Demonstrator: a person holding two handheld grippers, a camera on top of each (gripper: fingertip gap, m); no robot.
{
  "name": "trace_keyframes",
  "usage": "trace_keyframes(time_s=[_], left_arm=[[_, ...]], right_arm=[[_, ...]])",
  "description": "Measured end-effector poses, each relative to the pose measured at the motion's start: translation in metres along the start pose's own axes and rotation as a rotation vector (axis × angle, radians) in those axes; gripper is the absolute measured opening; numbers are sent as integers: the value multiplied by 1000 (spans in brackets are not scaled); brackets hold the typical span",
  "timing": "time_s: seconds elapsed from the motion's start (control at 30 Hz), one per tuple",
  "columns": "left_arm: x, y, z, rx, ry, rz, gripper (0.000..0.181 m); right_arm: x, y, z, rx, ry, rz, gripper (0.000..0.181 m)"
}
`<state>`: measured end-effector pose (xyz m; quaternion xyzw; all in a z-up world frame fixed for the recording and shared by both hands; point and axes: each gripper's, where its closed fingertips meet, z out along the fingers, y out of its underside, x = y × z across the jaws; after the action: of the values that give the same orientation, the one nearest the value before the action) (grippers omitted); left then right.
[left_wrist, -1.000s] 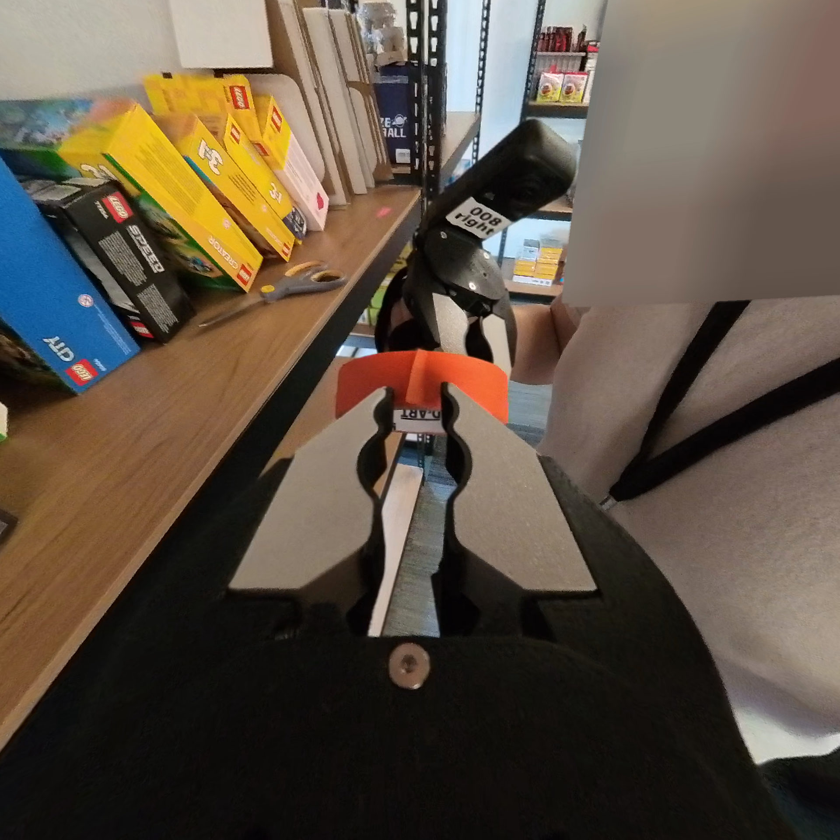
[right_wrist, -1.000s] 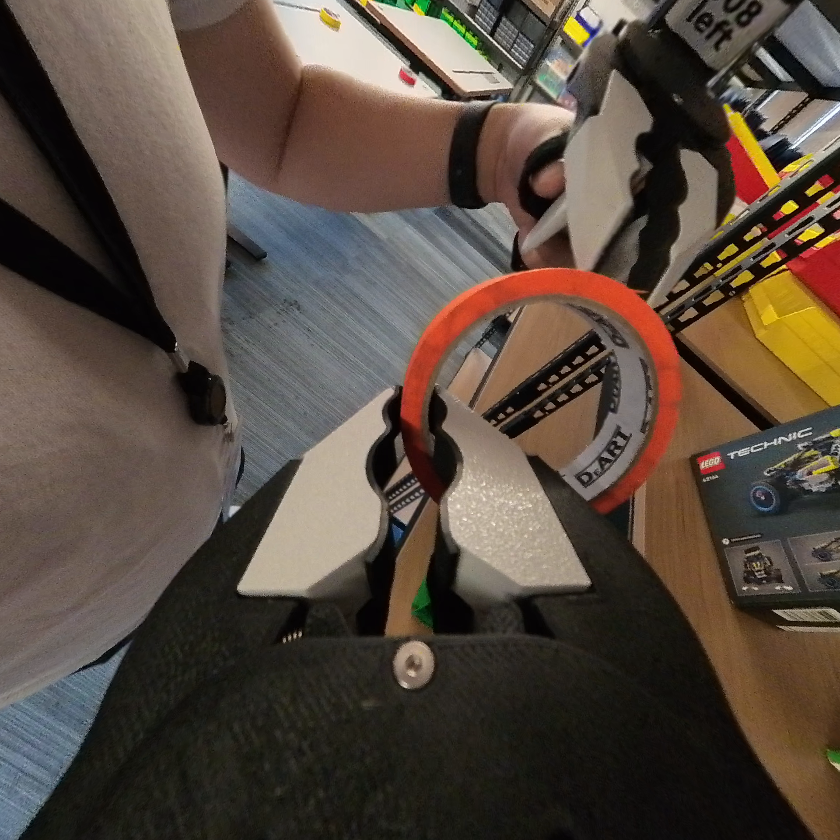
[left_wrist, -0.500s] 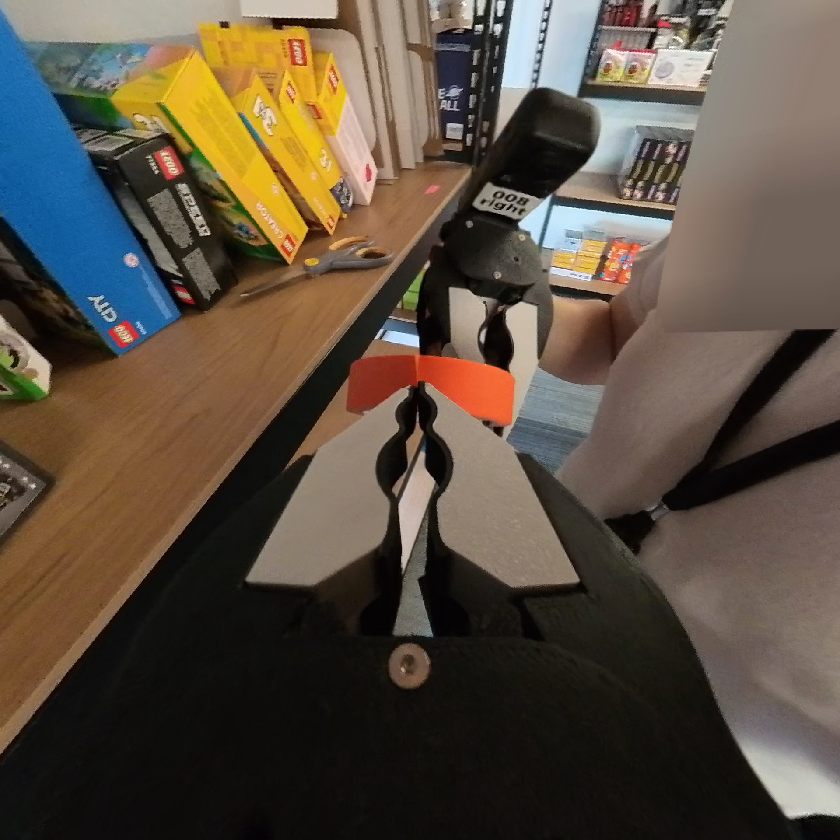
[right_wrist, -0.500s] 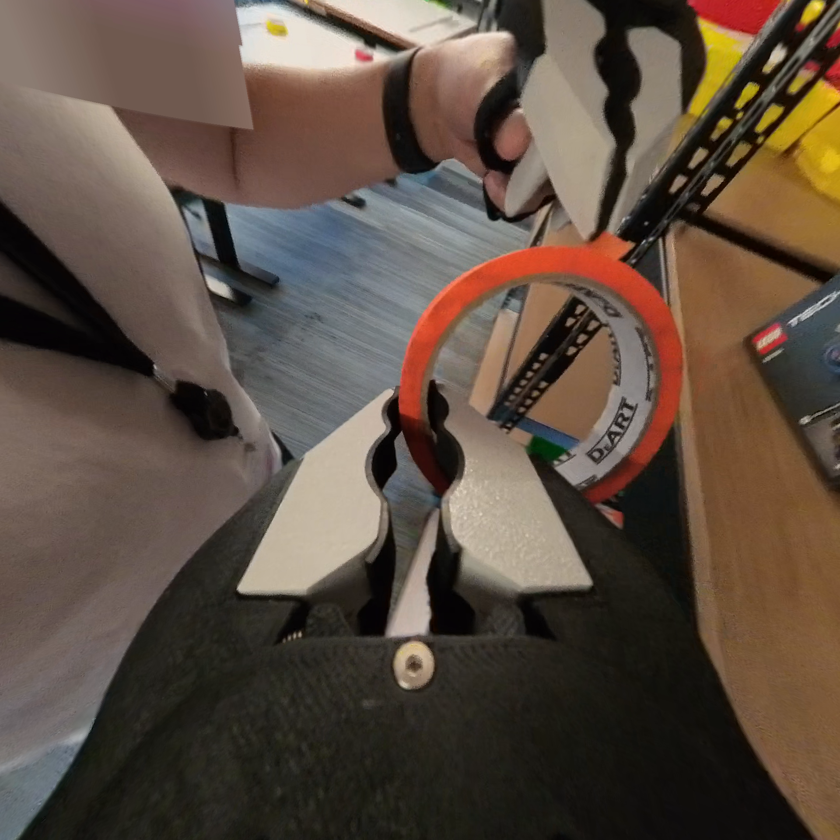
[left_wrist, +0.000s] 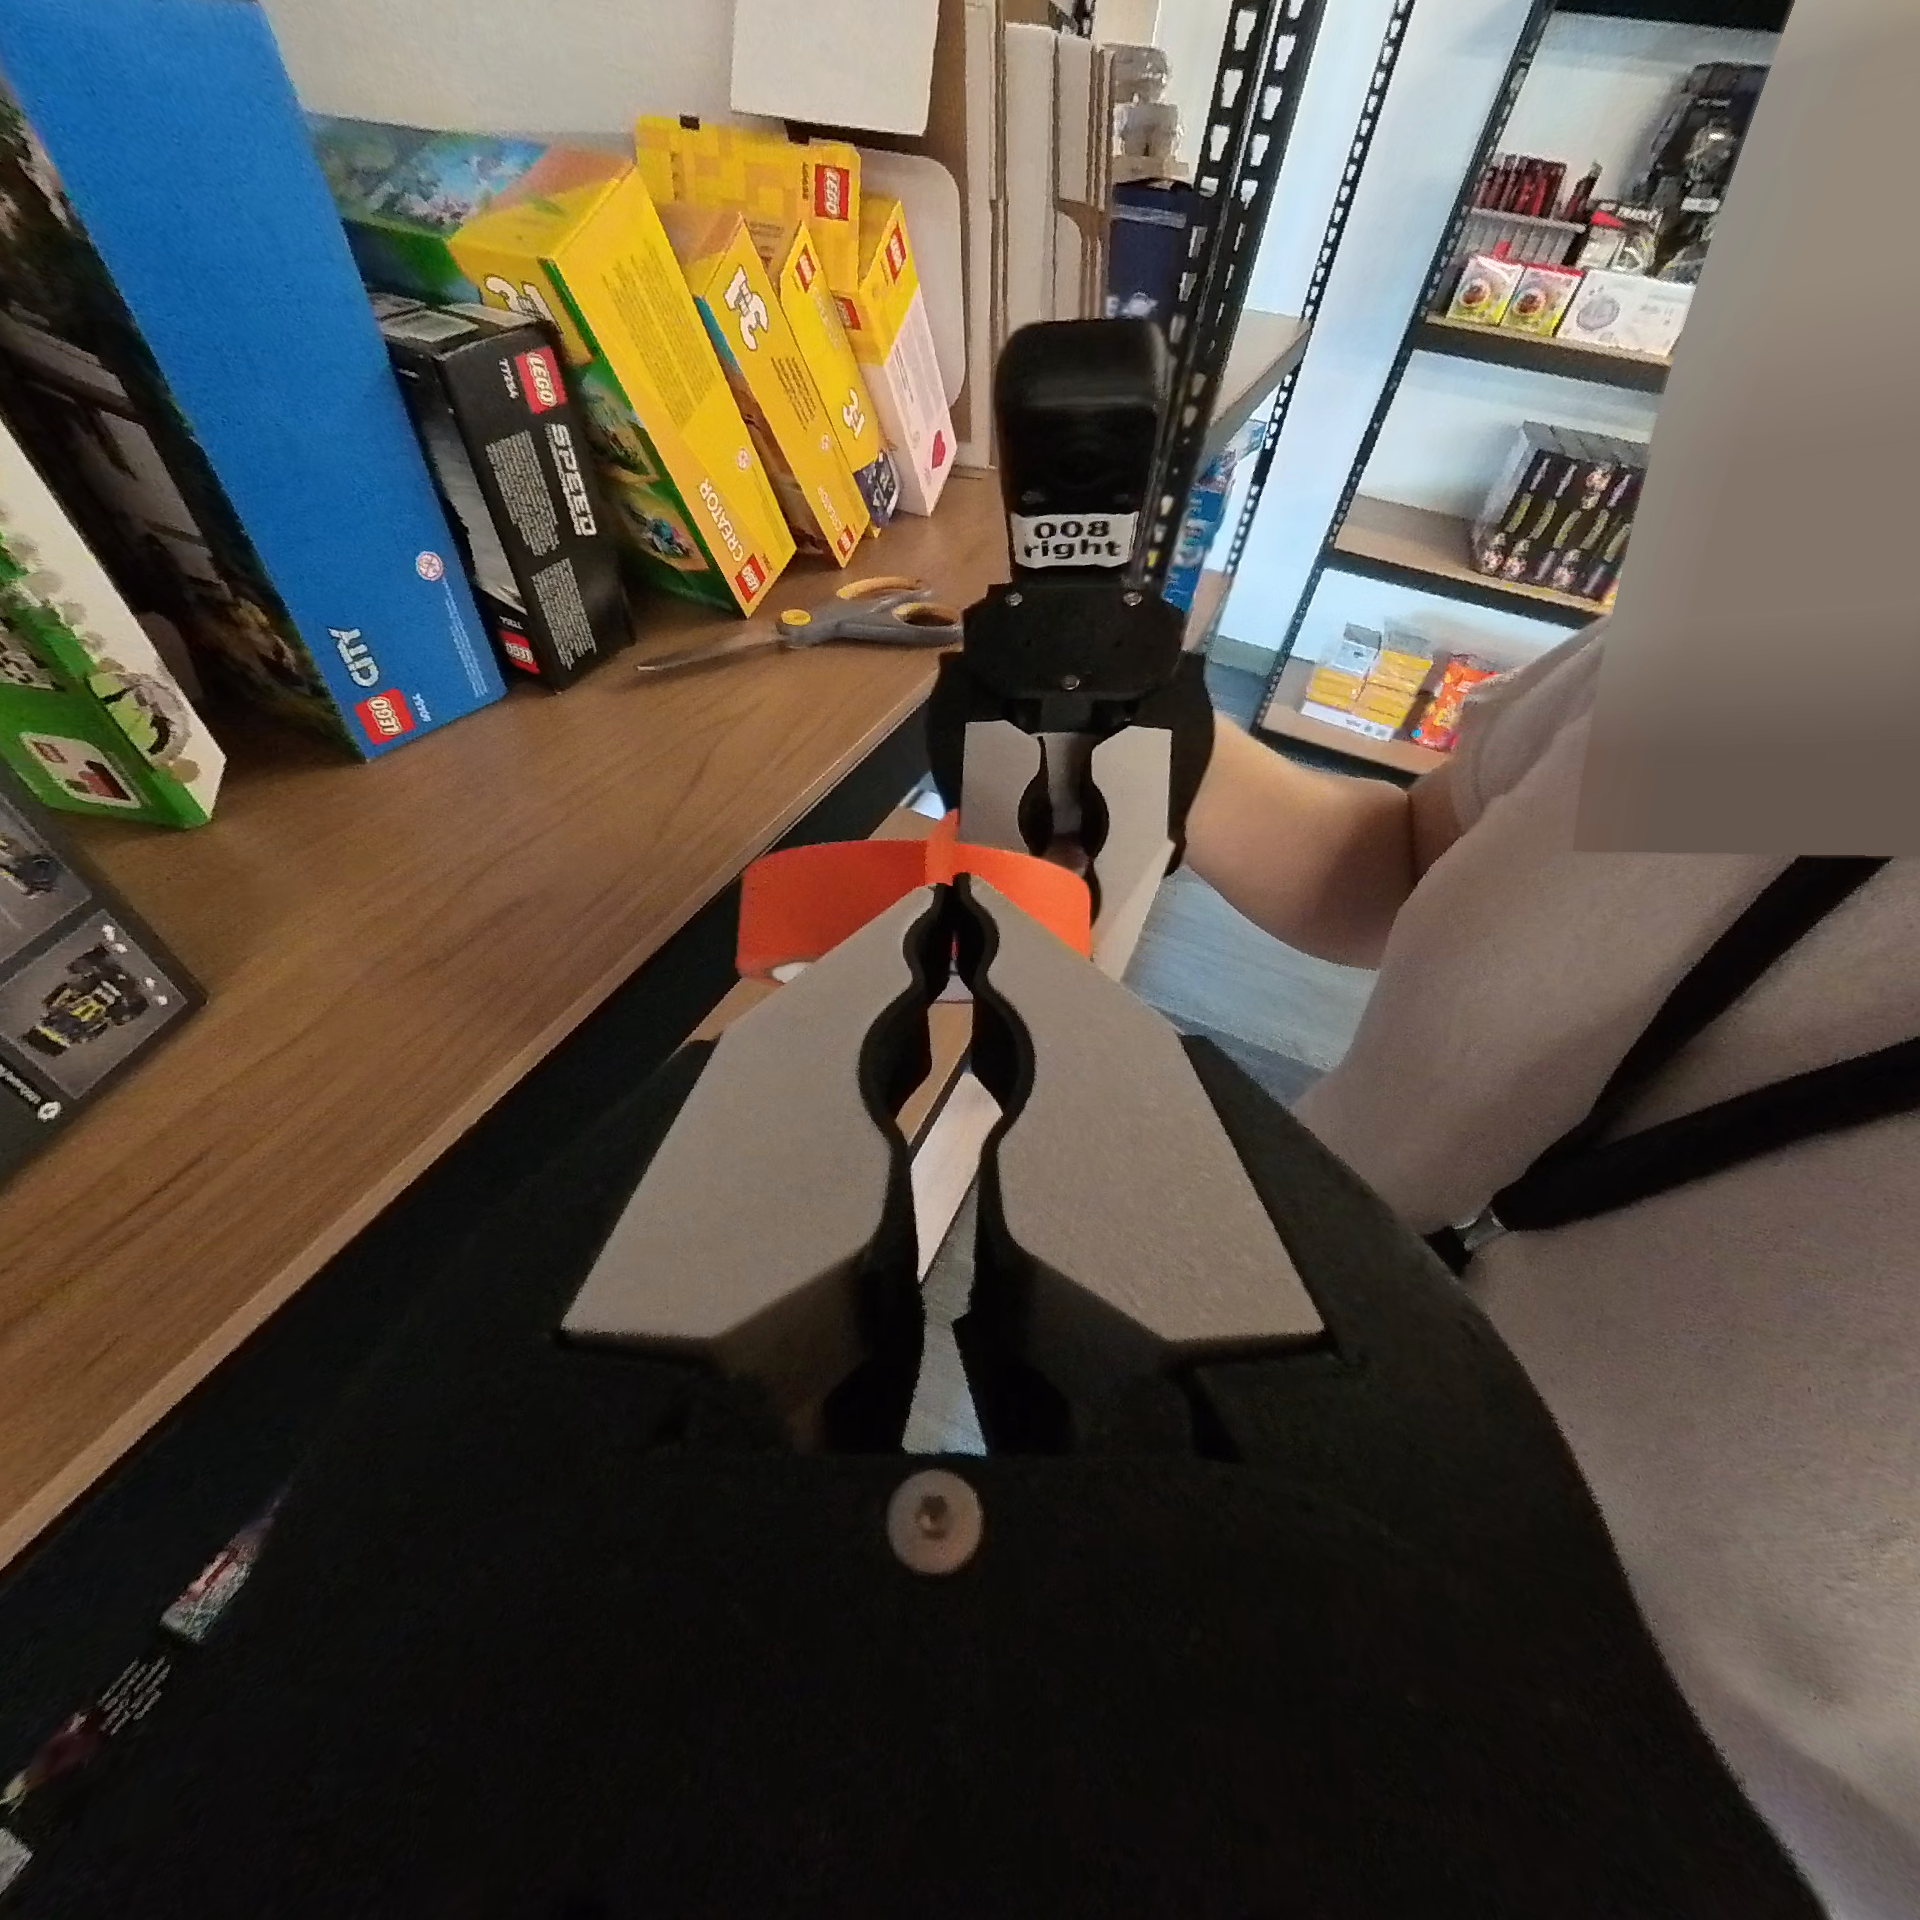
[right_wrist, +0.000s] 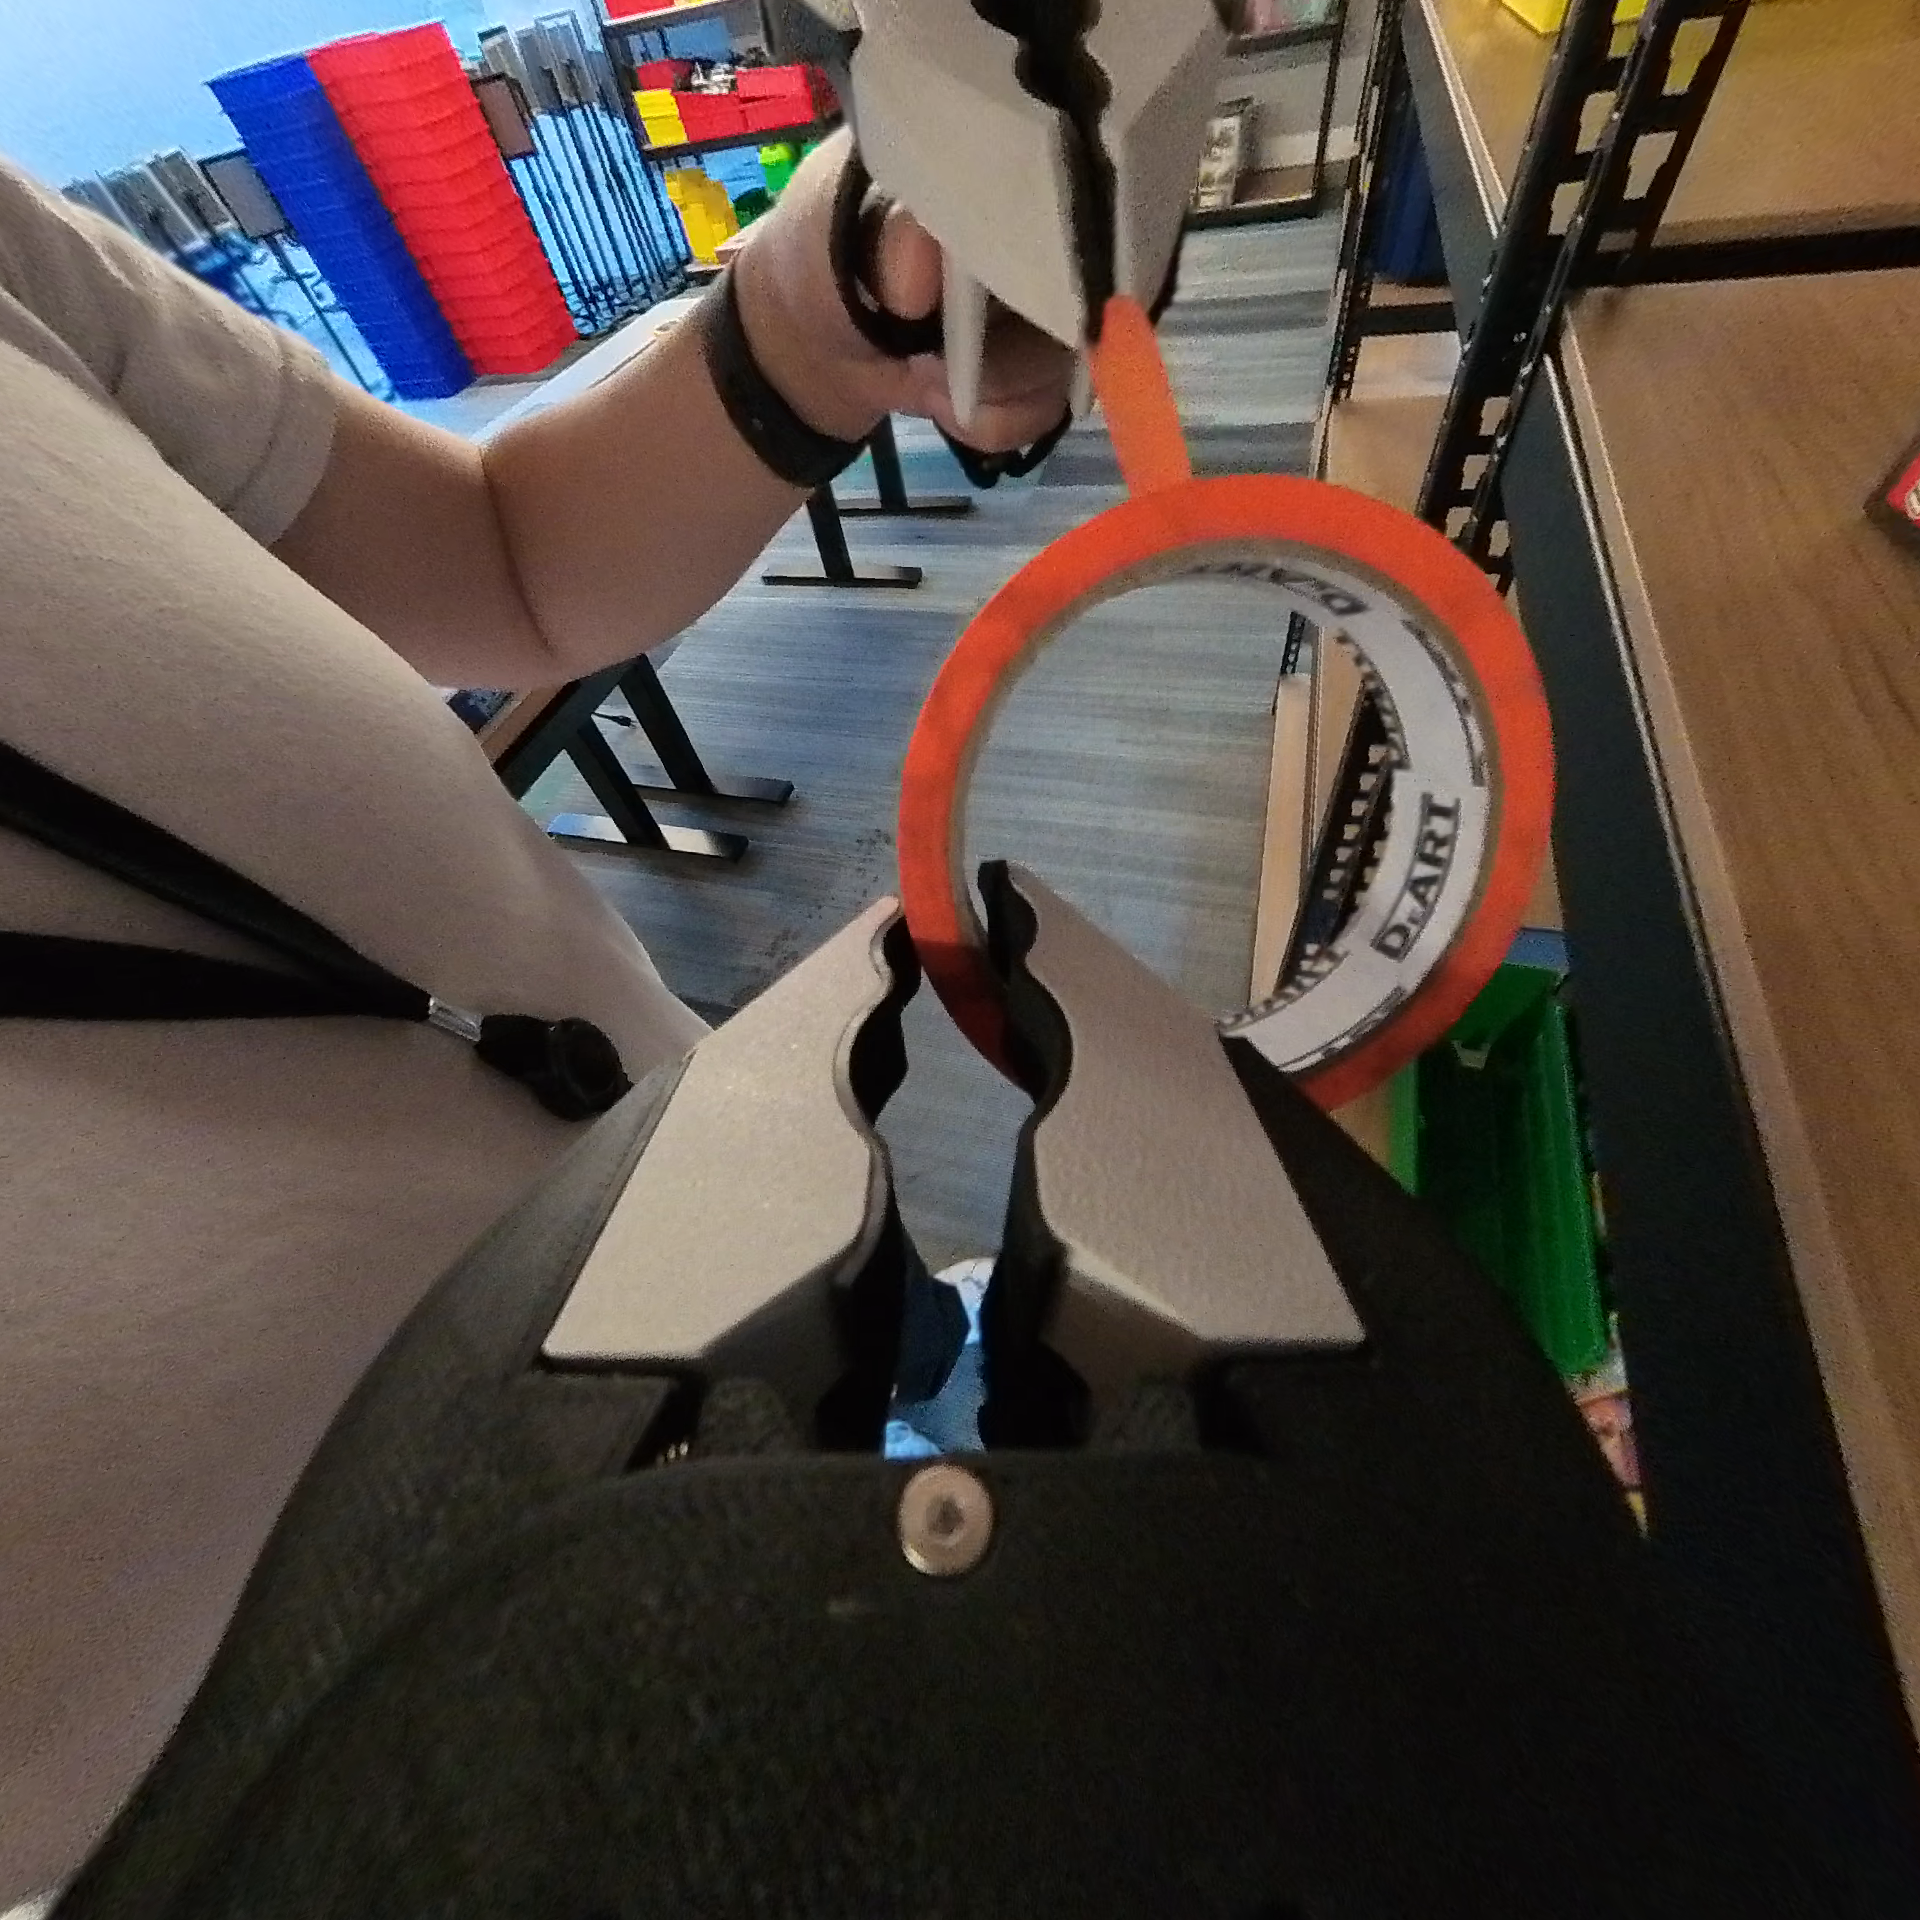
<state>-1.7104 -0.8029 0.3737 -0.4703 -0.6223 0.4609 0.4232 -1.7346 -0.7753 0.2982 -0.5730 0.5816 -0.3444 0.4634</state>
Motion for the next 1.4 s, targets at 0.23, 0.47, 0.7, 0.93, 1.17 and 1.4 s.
trace_keyframes(time_s=[0.23,0.47,0.7,0.93,1.17,1.4], left_arm=[[-7,1,-8,2,-92,34,15],[-13,-2,-21,-85,-299,235,15],[-16,-25,-46,9,-451,288,50],[-13,-18,-8,-7,-204,224,44],[-31,2,10,-155,-275,316,14],[-24,1,12,-142,-204,277,0]], right_arm=[[3,-6,4,-79,76,-91,10],[6,-19,8,-153,175,-147,10],[17,-14,3,-210,248,-159,9],[13,-13,6,-274,267,-251,9],[12,-11,1,-272,270,-251,9],[10,-11,-3,-191,196,-134,10]])
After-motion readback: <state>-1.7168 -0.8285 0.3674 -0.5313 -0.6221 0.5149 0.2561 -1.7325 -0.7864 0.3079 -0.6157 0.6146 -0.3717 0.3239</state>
